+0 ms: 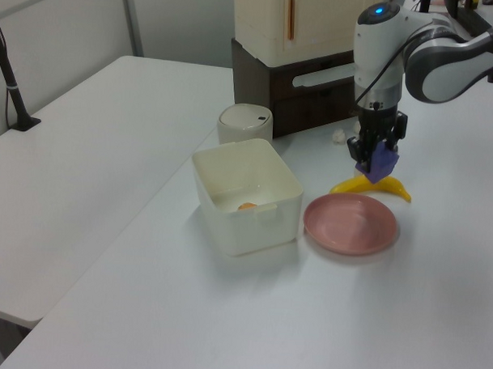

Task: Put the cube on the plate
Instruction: 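Carry the purple cube over the pink plate and lower it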

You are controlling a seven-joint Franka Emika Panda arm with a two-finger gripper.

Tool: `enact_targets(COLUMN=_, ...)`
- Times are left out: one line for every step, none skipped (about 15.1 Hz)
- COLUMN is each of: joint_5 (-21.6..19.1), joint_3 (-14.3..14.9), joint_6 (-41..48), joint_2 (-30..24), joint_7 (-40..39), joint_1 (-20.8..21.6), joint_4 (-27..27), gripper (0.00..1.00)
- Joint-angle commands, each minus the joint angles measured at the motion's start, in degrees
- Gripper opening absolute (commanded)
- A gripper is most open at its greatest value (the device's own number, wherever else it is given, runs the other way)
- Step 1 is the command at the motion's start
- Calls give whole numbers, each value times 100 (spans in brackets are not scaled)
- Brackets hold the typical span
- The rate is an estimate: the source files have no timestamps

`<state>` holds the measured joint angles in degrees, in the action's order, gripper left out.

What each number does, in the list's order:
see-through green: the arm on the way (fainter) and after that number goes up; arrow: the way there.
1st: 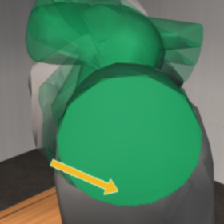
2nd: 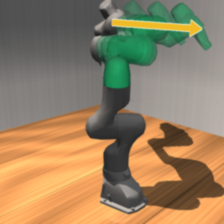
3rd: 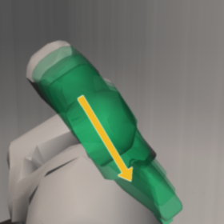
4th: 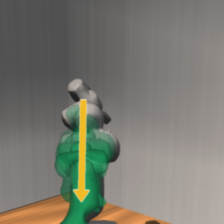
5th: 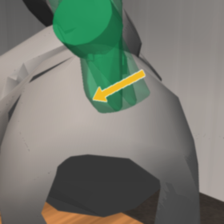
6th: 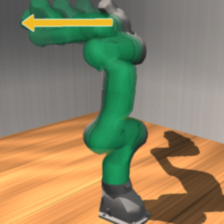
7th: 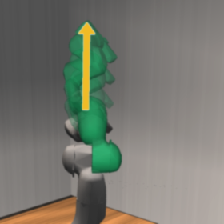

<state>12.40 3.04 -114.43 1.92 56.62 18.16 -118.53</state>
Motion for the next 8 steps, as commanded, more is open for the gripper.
enact_targets(joint_5=-53, joint_3=-346, joint_6=62, joint_2=361, joint_7=1015, joint_1=82, joint_4=417, gripper=36)
enact_targets(joint_5=-53, joint_3=-443, joint_6=44, joint_2=466, joint_7=1287, joint_1=100, joint_4=514, gripper=36)
enact_targets(joint_5=-44, joint_3=-523, joint_6=18, joint_2=607, joint_7=1568, joint_1=108, joint_4=637, gripper=36)
enact_targets(joint_5=-53, joint_3=-567, joint_6=9, joint_2=721, joint_7=1780, joint_1=126, joint_4=734, gripper=40)
enact_targets(joint_5=-53, joint_3=-567, joint_6=9, joint_2=792, joint_7=1939, joint_1=109, joint_4=813, gripper=53)
enact_targets(joint_5=-53, joint_3=-576, joint_6=18, joint_2=810, joint_7=1992, joint_1=74, joint_4=849, gripper=59)
enact_targets(joint_5=-44, joint_3=-567, joint_6=9, joint_2=810, joint_7=1993, joint_1=91, joint_4=858, gripper=79)
enact_targets(joint_5=-44, joint_3=-567, joint_6=9, joint_2=819, joint_7=2002, joint_1=100, joint_4=910, gripper=100)
